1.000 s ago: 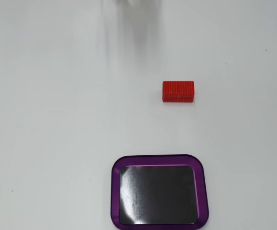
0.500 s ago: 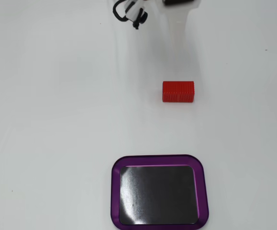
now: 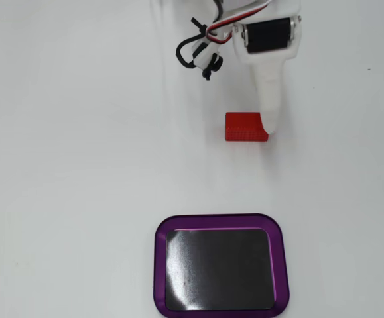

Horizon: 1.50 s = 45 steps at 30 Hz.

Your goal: Pick up the cube and place it in the box.

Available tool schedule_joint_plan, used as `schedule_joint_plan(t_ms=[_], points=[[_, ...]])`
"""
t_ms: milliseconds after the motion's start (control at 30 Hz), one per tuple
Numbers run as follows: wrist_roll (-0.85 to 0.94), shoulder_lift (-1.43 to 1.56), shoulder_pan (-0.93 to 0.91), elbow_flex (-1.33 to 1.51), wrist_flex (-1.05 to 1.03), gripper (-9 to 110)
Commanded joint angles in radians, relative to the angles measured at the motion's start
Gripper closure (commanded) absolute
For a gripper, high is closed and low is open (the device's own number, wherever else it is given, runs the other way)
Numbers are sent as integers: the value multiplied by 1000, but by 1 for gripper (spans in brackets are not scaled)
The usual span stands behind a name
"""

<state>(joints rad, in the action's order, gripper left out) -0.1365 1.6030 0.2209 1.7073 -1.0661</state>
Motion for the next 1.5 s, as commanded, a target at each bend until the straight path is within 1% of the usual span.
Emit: schedule_joint_plan(t_ms=[0, 233, 467, 633, 700, 867, 1033, 1100, 1167, 1267, 1467], points=[[-26, -3, -8, -23, 15, 70], [-25, -67, -9, -5, 54, 70], [-23, -115, -9, 181, 238, 70], [-21, -118, -9, 193, 262, 71], [-6, -120, -9, 193, 262, 76], [26, -120, -9, 192, 262, 102], [29, -106, -8, 192, 253, 102], [64, -98, -6, 187, 250, 102], [120, -60, -6, 166, 245, 102], [176, 55, -9, 150, 181, 102], [241, 422, -80, 109, 103, 102]])
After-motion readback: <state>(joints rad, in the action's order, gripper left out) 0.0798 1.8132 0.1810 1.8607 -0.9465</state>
